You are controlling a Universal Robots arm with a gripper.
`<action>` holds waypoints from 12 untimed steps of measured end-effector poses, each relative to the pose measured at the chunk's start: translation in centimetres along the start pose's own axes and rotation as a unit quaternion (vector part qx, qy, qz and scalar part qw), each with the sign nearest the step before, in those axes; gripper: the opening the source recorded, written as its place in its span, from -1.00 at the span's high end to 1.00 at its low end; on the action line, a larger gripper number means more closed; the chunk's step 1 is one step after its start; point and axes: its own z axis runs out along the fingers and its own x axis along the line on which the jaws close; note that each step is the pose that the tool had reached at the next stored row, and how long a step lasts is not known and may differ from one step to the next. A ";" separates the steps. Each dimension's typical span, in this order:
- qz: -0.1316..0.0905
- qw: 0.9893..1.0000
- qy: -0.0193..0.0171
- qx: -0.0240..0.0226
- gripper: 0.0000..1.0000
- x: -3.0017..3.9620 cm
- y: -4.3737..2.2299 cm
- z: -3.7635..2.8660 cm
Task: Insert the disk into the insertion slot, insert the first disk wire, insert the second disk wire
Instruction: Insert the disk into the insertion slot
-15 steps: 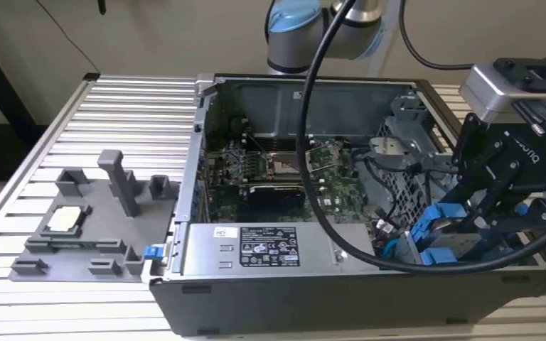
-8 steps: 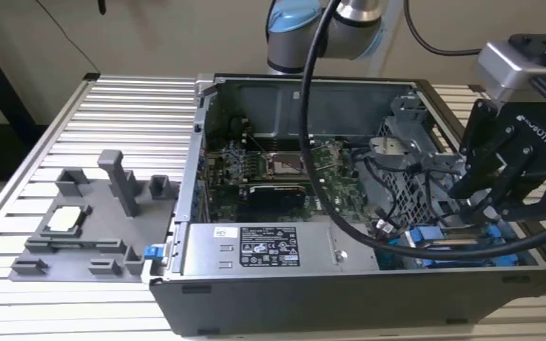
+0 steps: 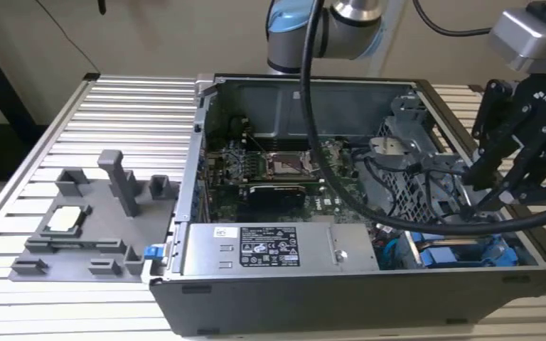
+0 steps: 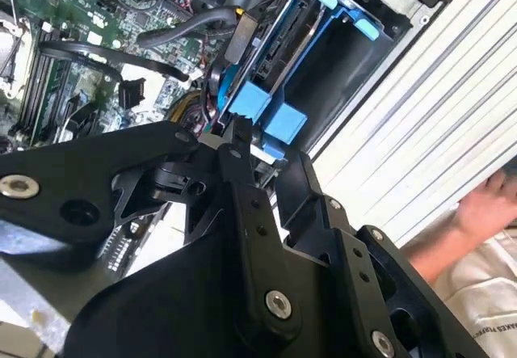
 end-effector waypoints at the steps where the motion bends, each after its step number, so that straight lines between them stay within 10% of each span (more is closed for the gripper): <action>1: 0.000 1.000 -0.001 0.009 0.19 -0.03 0.02 0.00; 6: -0.002 0.999 -0.005 0.053 0.19 -0.22 0.18 0.01; 9: -0.003 0.998 -0.005 0.066 0.19 -0.53 0.18 0.10; 12: -0.003 0.998 -0.005 0.069 0.19 -1.59 0.16 0.29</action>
